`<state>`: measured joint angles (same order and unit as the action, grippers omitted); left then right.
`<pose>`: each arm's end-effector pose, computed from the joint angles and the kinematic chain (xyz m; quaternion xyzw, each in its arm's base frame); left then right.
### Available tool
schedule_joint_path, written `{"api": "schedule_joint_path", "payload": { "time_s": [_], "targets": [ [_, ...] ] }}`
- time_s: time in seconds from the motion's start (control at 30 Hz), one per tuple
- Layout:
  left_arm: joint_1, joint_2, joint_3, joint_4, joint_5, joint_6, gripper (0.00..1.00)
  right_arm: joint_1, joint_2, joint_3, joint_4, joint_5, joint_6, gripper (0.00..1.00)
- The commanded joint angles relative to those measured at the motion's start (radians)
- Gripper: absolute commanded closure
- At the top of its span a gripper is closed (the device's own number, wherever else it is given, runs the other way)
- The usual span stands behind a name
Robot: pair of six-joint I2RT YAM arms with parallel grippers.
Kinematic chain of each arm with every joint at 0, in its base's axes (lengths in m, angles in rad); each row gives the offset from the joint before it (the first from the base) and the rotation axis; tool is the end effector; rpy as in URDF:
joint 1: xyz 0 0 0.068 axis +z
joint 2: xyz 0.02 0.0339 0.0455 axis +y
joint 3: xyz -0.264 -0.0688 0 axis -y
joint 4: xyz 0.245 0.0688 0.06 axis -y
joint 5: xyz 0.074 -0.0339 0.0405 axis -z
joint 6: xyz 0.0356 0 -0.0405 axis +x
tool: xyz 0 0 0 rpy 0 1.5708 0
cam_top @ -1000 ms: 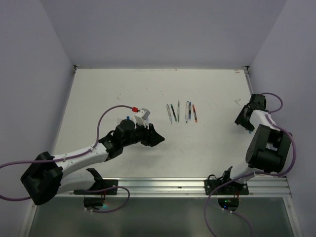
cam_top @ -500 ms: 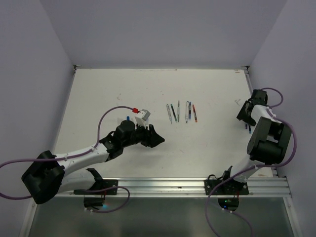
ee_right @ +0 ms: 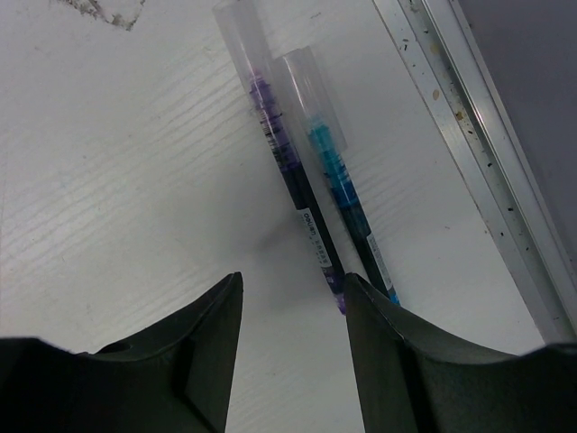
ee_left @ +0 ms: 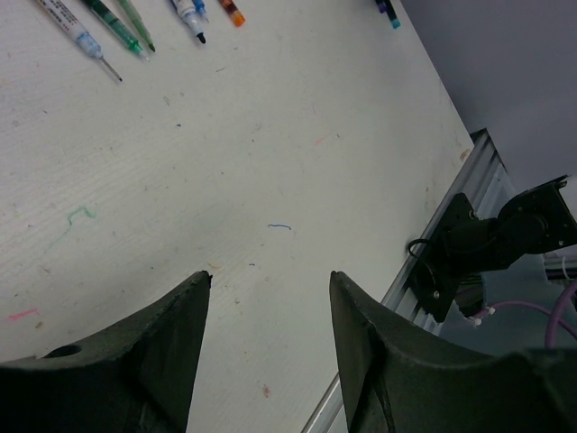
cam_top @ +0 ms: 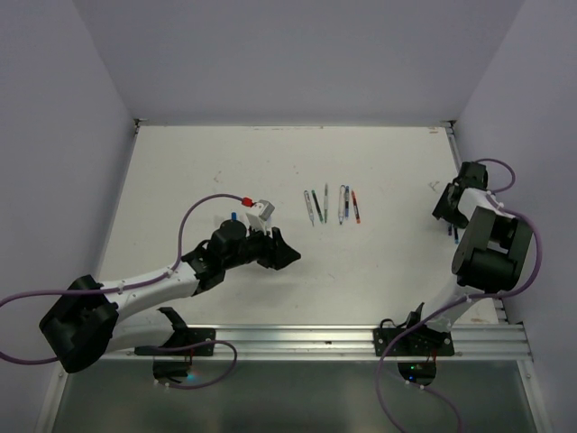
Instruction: Open the pen caps
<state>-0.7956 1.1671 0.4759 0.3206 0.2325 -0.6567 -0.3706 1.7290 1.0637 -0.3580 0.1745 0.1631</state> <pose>0.1653 -0.1804 0.2070 0.1222 0.8132 -0.4440 0.3559 0.3223 -0.1319 0.1771 0.2756 0.9189 -0.1113 0.2592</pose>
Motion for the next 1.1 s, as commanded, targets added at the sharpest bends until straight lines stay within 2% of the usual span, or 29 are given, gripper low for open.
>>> {"api": "schedule_joint_path", "payload": {
  "time_s": [0.0,0.5,0.93,1.07],
  "targets": [
    [-0.001,-0.001,-0.013,0.051,0.004,0.032,0.41,-0.008,0.018,0.036,0.019,0.031,-0.02,0.48],
    [-0.001,-0.004,-0.028,0.064,0.004,0.029,0.41,-0.01,0.073,0.03,0.027,0.019,-0.034,0.49],
    [-0.001,-0.015,-0.034,0.071,0.004,0.032,0.4,-0.007,0.093,0.022,0.016,-0.015,-0.056,0.57],
    [-0.001,-0.018,-0.037,0.072,0.004,0.031,0.39,0.005,0.125,0.044,-0.019,-0.02,-0.076,0.62]
  ]
}}
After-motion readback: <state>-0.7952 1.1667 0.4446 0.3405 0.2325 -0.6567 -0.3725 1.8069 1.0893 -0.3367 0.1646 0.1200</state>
